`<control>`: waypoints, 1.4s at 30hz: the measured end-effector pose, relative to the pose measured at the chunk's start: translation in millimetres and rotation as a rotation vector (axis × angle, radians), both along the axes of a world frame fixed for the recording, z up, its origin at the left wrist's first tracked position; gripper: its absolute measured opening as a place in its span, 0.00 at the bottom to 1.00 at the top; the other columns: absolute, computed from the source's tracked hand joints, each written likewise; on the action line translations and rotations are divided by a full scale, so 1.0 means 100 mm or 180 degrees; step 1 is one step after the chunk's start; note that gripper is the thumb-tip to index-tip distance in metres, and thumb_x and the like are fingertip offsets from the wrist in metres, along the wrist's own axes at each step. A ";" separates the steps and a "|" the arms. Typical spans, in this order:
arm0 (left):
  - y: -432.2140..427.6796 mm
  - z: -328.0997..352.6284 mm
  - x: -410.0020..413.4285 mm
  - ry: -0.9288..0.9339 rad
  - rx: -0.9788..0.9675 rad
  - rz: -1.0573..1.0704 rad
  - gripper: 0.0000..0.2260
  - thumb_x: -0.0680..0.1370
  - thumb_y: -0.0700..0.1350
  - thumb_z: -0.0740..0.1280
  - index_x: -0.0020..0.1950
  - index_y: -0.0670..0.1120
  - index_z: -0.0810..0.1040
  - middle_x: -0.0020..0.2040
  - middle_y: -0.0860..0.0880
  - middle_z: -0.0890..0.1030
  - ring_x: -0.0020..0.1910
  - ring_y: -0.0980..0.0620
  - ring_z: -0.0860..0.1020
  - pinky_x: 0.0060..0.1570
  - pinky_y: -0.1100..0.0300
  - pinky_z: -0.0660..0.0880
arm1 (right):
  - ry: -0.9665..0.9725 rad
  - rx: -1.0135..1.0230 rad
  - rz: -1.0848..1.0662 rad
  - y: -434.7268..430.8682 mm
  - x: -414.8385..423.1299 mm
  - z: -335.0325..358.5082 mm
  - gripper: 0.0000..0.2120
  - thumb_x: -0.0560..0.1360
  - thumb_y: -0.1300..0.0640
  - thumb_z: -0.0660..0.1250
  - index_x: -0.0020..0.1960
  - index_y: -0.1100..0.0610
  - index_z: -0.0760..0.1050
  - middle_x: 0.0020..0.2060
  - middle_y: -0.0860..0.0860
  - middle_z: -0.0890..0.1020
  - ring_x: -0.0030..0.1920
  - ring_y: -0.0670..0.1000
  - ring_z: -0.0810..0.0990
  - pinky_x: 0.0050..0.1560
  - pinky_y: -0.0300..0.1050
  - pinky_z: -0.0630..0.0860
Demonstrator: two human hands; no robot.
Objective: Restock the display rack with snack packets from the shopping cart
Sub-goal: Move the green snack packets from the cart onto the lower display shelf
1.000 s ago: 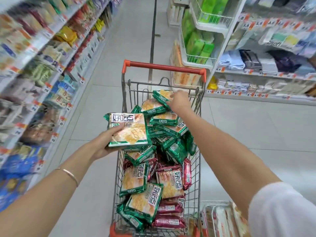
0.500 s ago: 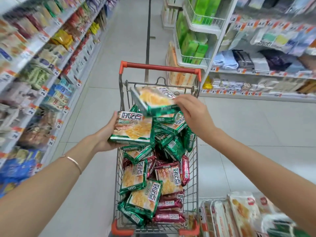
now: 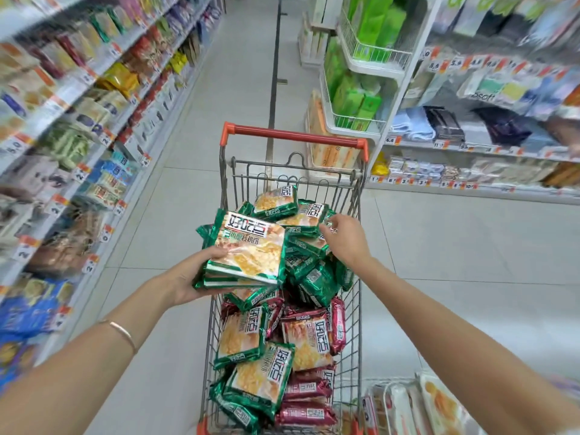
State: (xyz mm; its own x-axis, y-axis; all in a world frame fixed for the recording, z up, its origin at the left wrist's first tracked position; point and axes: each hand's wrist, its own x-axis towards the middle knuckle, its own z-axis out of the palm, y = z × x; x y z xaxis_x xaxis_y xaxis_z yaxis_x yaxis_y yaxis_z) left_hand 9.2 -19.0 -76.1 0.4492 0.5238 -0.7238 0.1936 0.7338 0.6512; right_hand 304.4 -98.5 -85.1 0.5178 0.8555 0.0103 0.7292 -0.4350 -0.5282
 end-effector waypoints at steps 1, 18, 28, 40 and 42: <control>0.02 -0.02 -0.03 0.0078 0.0061 0.0124 0.20 0.66 0.48 0.75 0.55 0.42 0.77 0.44 0.40 0.86 0.44 0.44 0.84 0.54 0.48 0.80 | 0.0211 -0.0273 -0.0366 0.14 0.02 -0.02 0.25 0.78 0.39 0.63 0.44 0.61 0.81 0.38 0.55 0.83 0.42 0.55 0.81 0.48 0.48 0.76; 0.07 -0.01 -0.10 -0.0048 0.0238 0.0439 0.24 0.69 0.58 0.72 0.58 0.45 0.79 0.53 0.41 0.85 0.56 0.42 0.81 0.61 0.46 0.77 | 0.1531 0.1180 -0.1581 0.00 0.26 0.20 0.08 0.80 0.61 0.63 0.51 0.58 0.81 0.41 0.52 0.82 0.38 0.51 0.75 0.32 0.41 0.69; -0.19 0.21 0.31 -0.0319 0.0232 -0.0606 0.32 0.66 0.62 0.74 0.64 0.46 0.77 0.56 0.40 0.84 0.56 0.42 0.82 0.49 0.52 0.82 | 0.3240 0.0996 -0.1345 -0.54 -0.36 0.53 0.21 0.77 0.47 0.70 0.62 0.59 0.72 0.48 0.58 0.84 0.44 0.57 0.85 0.48 0.56 0.83; -0.74 0.55 -0.11 -0.0165 0.0502 -0.2034 0.36 0.66 0.67 0.70 0.65 0.44 0.77 0.55 0.41 0.85 0.59 0.41 0.81 0.63 0.44 0.76 | 0.4804 0.0882 -0.1445 -1.76 -1.52 0.50 0.26 0.69 0.39 0.69 0.54 0.60 0.77 0.47 0.59 0.84 0.47 0.59 0.84 0.56 0.57 0.79; -0.91 0.66 -0.08 -0.0167 0.0533 -0.2522 0.44 0.61 0.75 0.67 0.69 0.49 0.74 0.63 0.42 0.81 0.63 0.40 0.78 0.60 0.44 0.78 | 0.4754 0.1025 -0.1655 -2.04 -1.66 0.53 0.23 0.69 0.40 0.69 0.51 0.58 0.76 0.42 0.57 0.85 0.41 0.57 0.84 0.44 0.50 0.82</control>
